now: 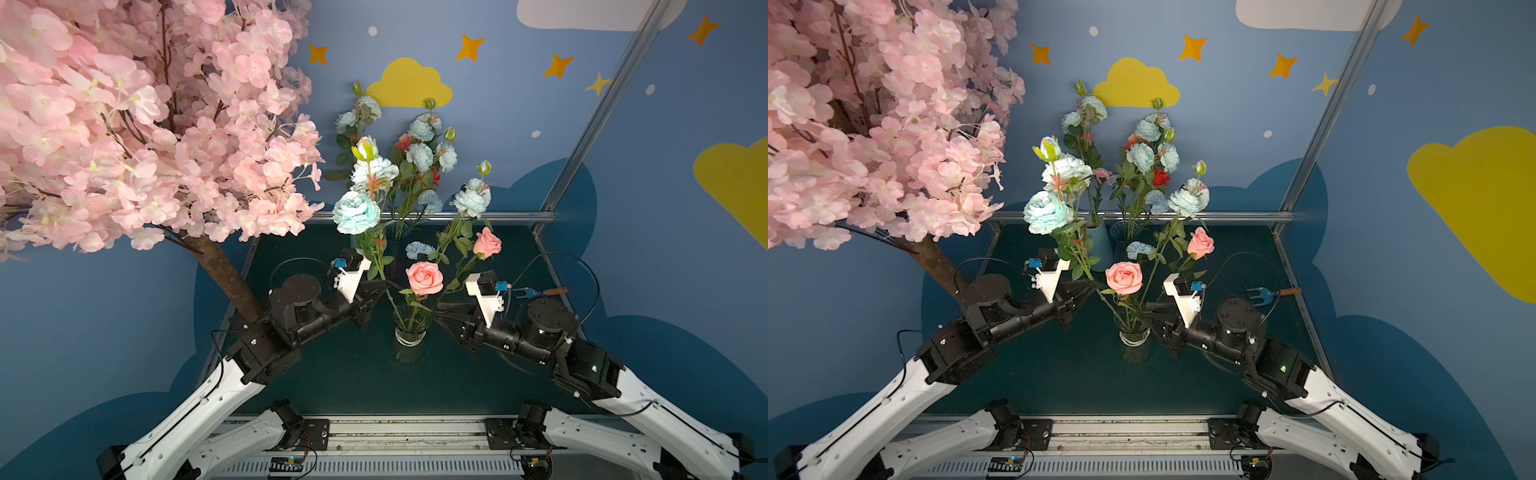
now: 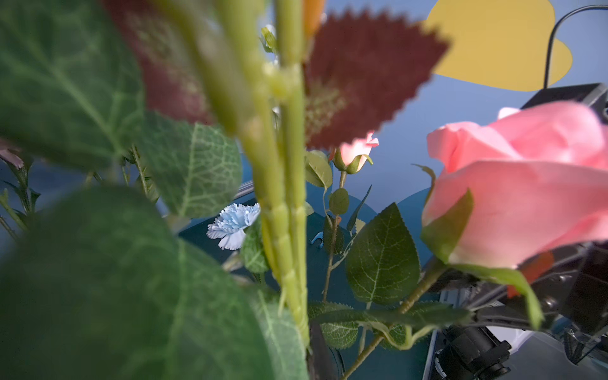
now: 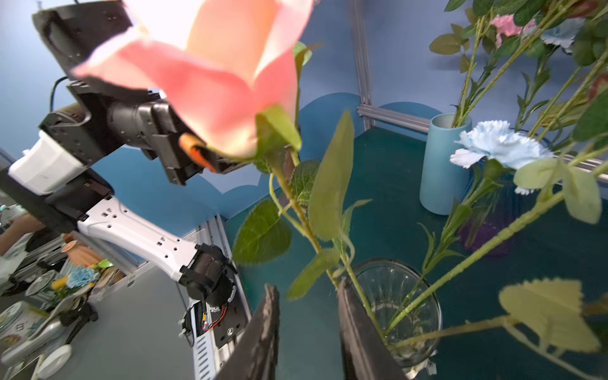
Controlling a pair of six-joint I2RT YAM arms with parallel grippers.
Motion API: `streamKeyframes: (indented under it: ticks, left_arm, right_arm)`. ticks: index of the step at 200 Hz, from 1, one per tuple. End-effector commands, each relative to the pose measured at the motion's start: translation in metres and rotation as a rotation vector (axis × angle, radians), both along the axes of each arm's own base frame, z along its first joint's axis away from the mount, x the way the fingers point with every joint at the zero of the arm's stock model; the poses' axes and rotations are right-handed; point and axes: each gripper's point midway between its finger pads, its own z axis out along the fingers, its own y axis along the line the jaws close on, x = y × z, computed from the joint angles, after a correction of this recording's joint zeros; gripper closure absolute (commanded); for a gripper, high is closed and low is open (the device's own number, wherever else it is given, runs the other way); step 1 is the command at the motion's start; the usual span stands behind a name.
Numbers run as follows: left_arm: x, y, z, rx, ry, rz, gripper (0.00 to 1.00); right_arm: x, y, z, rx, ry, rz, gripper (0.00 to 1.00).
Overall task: Pick out blue flowers from the vase
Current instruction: Pick up the flower from the vase.
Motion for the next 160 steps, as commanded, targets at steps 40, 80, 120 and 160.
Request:
streamKeyframes:
  ticks: [40,80,120,160]
  left_arm:
    - [0.002,-0.003,-0.012,0.013,0.031,0.002,0.97]
    - [0.002,-0.003,-0.023,0.03,0.054,0.0,0.97]
    - [-0.003,0.0,-0.023,0.026,0.055,-0.008,0.97]
    - [-0.01,0.0,-0.023,0.008,0.056,-0.034,0.97]
  right_arm:
    - [-0.053,0.038,-0.016,0.007,0.071,0.308,0.69]
    - [-0.04,0.073,-0.02,0.021,0.062,0.31,0.69]
    - [0.001,0.085,-0.017,0.012,0.025,0.155,0.63]
    - [0.033,0.076,-0.013,-0.021,-0.035,0.024,0.56]
